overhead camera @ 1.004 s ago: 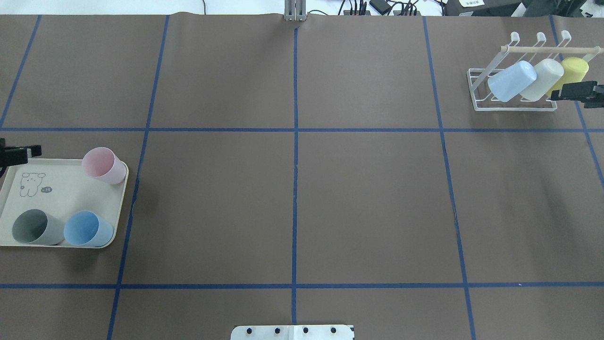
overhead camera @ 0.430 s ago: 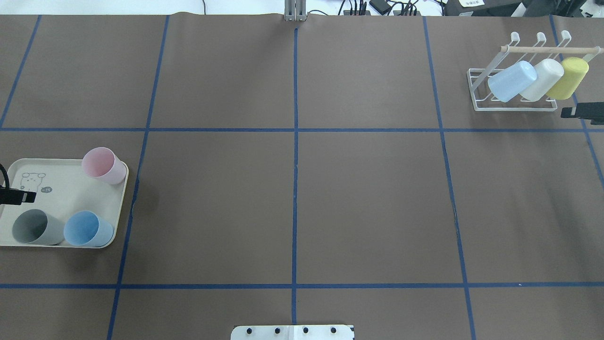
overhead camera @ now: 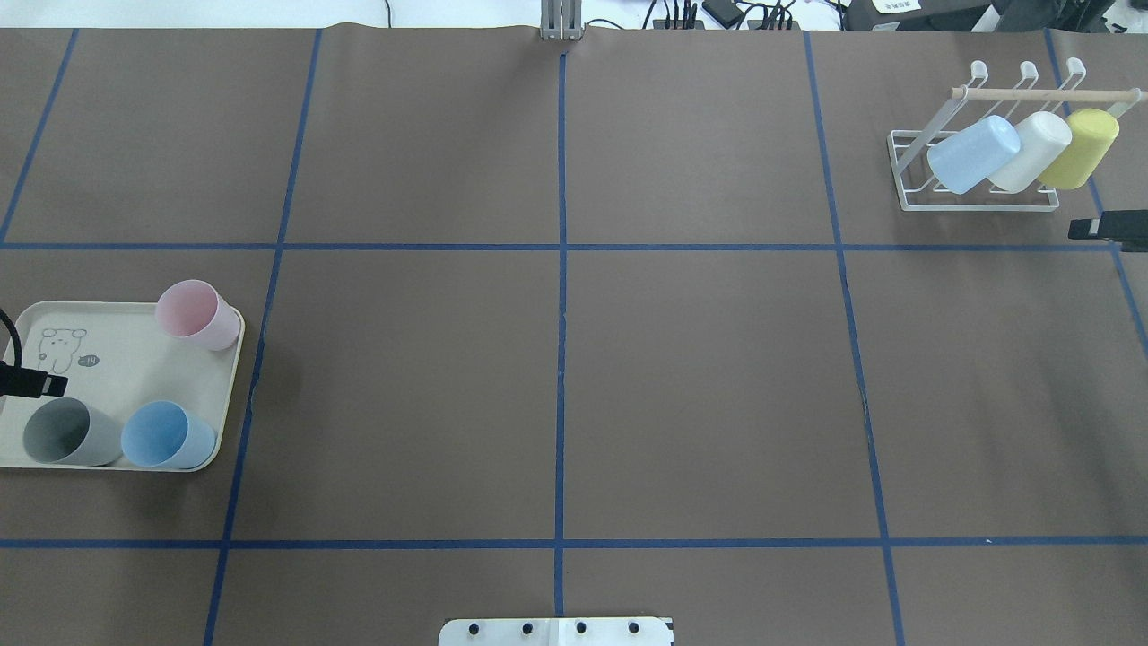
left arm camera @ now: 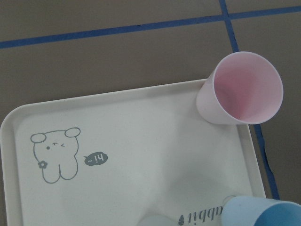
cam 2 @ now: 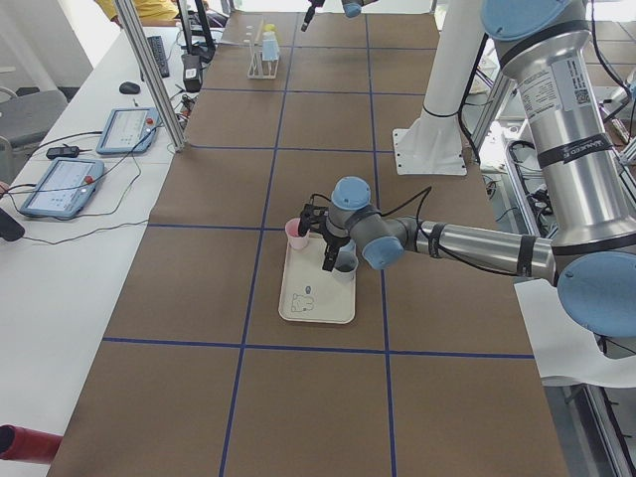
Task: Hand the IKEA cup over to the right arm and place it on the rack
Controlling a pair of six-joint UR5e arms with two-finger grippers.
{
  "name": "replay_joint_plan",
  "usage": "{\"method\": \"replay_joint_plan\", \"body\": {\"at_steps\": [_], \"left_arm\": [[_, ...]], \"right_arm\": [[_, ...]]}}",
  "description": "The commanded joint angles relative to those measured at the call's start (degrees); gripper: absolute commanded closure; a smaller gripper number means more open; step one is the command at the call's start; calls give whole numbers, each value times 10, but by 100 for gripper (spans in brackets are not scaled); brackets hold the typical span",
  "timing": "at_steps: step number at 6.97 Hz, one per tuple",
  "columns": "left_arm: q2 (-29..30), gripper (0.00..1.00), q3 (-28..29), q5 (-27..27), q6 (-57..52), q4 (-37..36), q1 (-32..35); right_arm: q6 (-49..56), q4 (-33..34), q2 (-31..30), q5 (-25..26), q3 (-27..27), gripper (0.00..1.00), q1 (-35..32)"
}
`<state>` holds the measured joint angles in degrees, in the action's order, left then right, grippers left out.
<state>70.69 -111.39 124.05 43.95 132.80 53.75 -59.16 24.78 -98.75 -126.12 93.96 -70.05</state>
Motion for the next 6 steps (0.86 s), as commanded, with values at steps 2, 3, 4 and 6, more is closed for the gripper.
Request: {"method": "replay_joint_plan", "body": {"at_steps": [2, 3, 4, 6], "left_arm": [[1, 1, 42, 7, 10, 0, -4], [1, 1, 47, 7, 10, 0, -5], [1, 1, 56, 8, 10, 2, -7], [2, 1, 64, 8, 10, 7, -18]], "right_arm": [[-1, -2, 0, -3, -4, 0, 0], [-1, -2, 0, -6, -4, 0, 0], [-1, -2, 0, -6, -4, 0, 0], [-1, -2, 0, -6, -4, 0, 0]]}}
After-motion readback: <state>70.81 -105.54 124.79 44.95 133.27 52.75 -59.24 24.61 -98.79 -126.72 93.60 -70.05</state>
